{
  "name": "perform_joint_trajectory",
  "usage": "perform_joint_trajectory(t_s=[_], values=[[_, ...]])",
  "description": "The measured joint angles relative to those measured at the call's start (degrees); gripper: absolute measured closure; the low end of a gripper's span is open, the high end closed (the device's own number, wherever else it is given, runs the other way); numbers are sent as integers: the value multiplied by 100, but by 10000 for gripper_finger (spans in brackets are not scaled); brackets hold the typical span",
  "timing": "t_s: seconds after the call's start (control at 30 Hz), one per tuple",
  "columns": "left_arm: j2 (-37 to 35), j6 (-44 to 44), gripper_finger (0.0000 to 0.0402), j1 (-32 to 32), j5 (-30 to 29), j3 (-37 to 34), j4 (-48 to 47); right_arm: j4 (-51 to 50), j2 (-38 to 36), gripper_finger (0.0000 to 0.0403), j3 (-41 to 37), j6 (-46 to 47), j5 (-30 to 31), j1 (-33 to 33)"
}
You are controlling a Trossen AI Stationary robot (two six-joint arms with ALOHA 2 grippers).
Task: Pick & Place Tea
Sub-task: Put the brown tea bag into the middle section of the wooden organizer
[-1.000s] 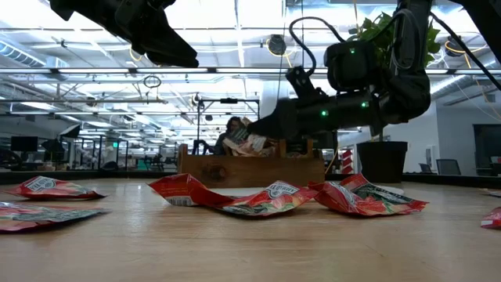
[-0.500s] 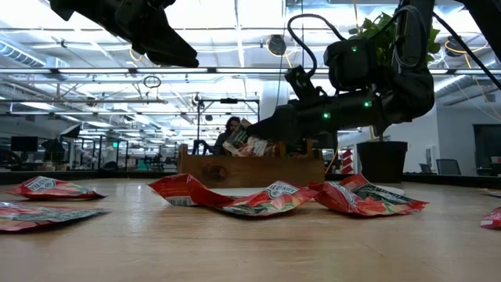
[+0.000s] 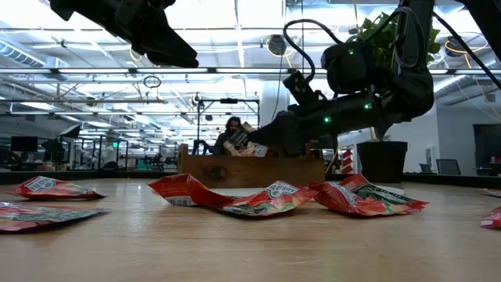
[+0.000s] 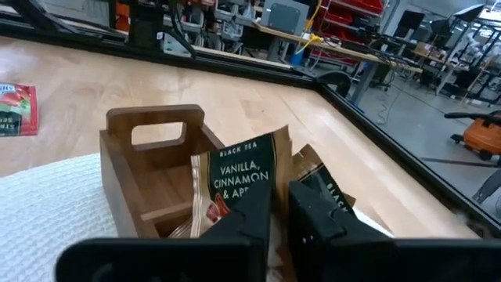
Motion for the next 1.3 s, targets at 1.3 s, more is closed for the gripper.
perform_joint_trajectory(t_s=[1.3], values=[[0,-68,160,0,8,0,-42,-278,-212,217,-4,-1291,942,332]])
